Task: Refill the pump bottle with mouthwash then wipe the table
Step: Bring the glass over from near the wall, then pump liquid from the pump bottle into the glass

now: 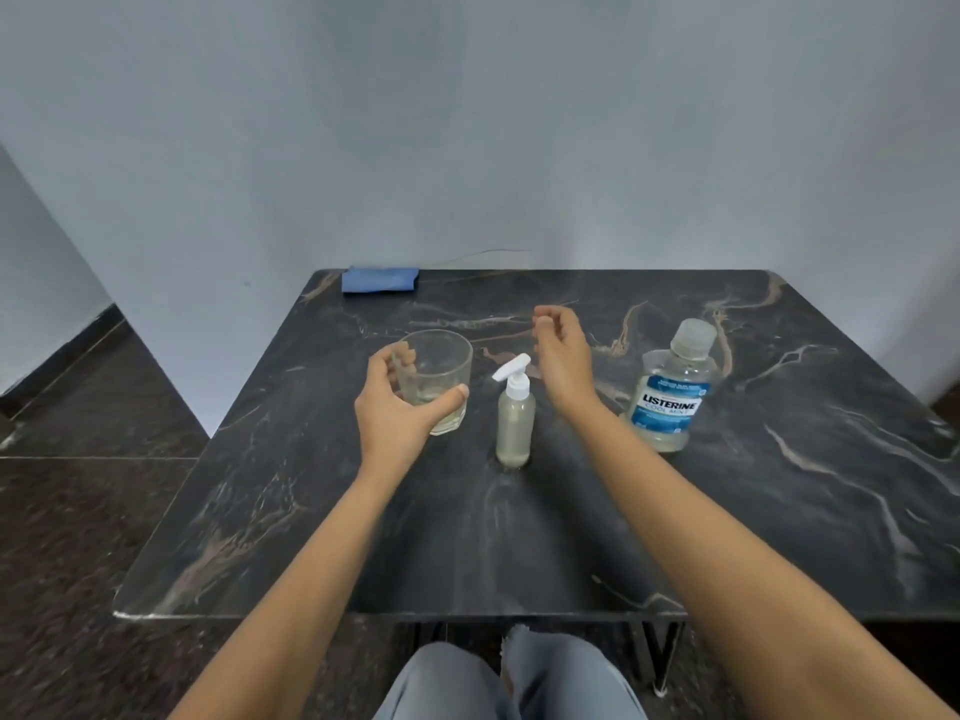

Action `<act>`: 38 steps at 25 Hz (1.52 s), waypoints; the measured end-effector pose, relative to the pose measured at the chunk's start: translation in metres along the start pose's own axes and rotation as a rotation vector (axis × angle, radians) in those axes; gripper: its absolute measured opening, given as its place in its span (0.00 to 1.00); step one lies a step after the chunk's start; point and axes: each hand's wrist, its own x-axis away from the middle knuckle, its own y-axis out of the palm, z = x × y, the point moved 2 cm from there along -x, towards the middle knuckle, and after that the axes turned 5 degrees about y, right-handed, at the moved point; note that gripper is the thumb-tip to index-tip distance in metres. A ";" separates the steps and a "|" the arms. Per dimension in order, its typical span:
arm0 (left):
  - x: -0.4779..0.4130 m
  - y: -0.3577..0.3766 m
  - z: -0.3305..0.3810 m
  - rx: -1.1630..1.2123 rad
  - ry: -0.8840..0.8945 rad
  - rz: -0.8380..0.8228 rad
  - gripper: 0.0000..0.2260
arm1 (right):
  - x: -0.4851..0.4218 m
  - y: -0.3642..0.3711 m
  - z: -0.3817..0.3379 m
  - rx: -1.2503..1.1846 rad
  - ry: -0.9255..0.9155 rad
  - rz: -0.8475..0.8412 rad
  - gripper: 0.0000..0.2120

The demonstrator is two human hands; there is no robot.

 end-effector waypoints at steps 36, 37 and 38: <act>0.039 -0.003 -0.037 0.140 -0.028 -0.146 0.37 | 0.055 0.001 0.012 0.539 -0.635 -0.466 0.32; 0.039 -0.003 -0.038 0.141 -0.029 -0.149 0.37 | 0.054 -0.001 0.010 0.582 -0.636 -0.476 0.32; 0.039 -0.003 -0.038 0.142 -0.031 -0.150 0.37 | 0.053 -0.002 0.008 0.615 -0.635 -0.482 0.31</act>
